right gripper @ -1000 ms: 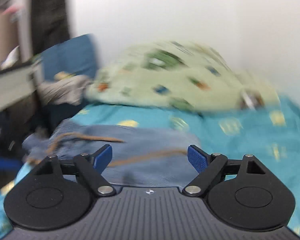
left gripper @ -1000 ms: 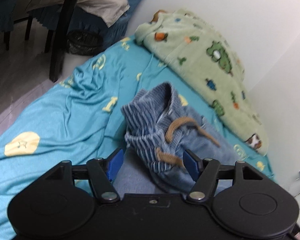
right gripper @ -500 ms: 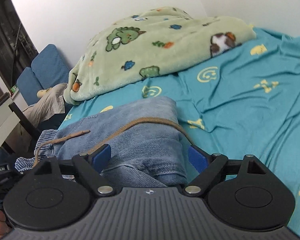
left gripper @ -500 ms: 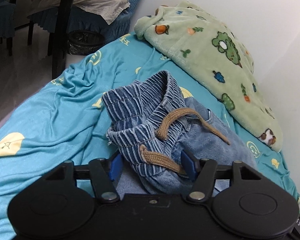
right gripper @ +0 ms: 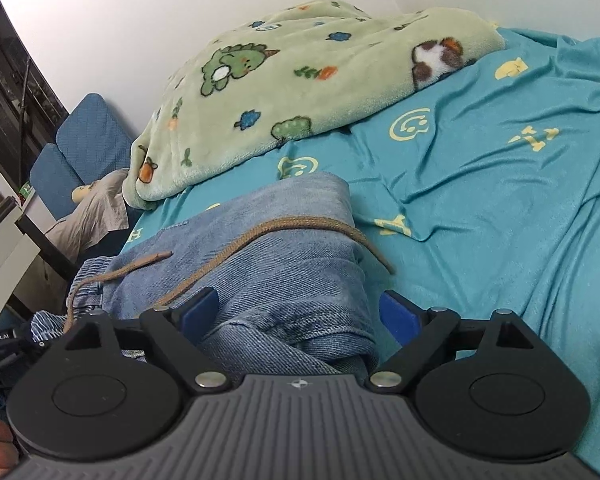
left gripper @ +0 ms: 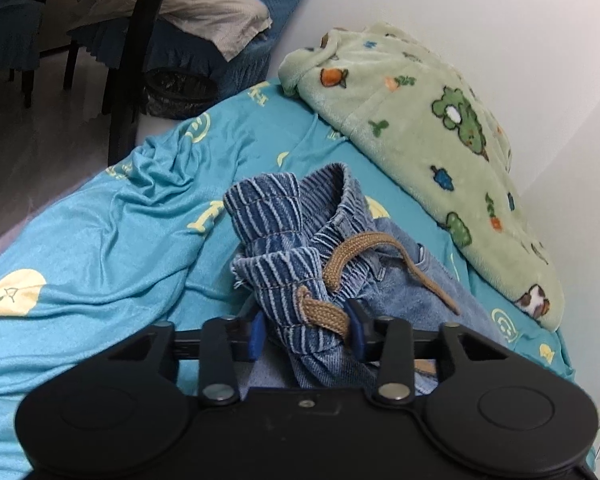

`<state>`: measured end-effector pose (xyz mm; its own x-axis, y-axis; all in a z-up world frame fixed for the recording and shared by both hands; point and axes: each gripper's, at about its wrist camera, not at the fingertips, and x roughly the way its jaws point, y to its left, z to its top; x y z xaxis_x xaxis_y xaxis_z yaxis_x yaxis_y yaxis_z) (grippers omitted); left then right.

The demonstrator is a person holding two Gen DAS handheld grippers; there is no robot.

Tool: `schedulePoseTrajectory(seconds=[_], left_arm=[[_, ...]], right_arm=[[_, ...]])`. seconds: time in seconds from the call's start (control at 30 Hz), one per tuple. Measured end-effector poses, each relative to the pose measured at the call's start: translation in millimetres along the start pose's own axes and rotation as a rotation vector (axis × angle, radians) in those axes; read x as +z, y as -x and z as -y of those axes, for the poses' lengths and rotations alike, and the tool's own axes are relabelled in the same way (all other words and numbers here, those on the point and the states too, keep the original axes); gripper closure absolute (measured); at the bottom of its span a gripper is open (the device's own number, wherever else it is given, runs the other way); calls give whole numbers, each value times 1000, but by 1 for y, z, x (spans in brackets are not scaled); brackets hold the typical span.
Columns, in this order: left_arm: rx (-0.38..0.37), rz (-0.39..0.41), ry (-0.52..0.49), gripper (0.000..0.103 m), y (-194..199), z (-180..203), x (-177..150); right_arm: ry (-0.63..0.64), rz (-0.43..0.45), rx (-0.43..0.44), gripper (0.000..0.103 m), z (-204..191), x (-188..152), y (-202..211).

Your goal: Fold clothes

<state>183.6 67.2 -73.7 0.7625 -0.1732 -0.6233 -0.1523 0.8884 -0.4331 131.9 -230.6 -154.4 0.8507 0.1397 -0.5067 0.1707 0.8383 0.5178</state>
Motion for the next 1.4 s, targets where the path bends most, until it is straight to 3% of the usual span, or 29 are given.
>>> schedulePoseTrajectory(seconds=[0.07,0.2,0.3,0.4,0.47,0.5,0.53,0.57,0.8,0.93,1.0,1.07,1.1,1.17,1.23,1.33,1.4], left_arm=[[-28,30,-1,79,12,3,1],[-85,38,87,80,44,-10,0],[-50,-29,117,78,39,-27,-6],[-58,-102,231,73,25,-47,-9],[-71,-118,255,61,24,-49,-8],[-70,-119,256,52,25,-49,-8],[-69,-116,257,33,26,-48,-8],[-71,-113,255,28,27,-47,-8],[-5,-184,310,17,3,-57,-24],[-15,-206,362,12,-15,-64,-27],[-21,-193,360,13,-18,-62,-25],[-11,-174,324,25,-16,-56,-24],[-6,-165,303,30,-15,-52,-24],[3,-151,255,57,-11,-43,-24],[19,-133,203,65,-7,-34,-24],[21,-95,188,73,3,-26,-22],[6,-61,179,75,13,-19,-19]], right_arm=[[11,-1,5,14,-2,1,0],[47,14,39,14,-10,4,8],[46,26,47,14,-10,6,12],[15,11,45,14,-4,7,8],[4,-15,57,14,0,6,3],[-3,-28,64,14,1,6,1],[-18,-34,71,14,4,6,0],[-37,-37,80,14,6,5,0],[-133,-62,130,14,18,8,-13],[-170,-90,152,14,22,9,-27],[-178,-102,171,14,24,9,-32],[-181,-109,188,15,25,10,-36],[-179,-109,195,19,25,10,-37],[-151,-109,179,32,20,13,-37],[-111,-119,164,54,13,15,-36],[-39,-101,143,68,1,18,-31],[-4,-73,137,73,-9,22,-24]])
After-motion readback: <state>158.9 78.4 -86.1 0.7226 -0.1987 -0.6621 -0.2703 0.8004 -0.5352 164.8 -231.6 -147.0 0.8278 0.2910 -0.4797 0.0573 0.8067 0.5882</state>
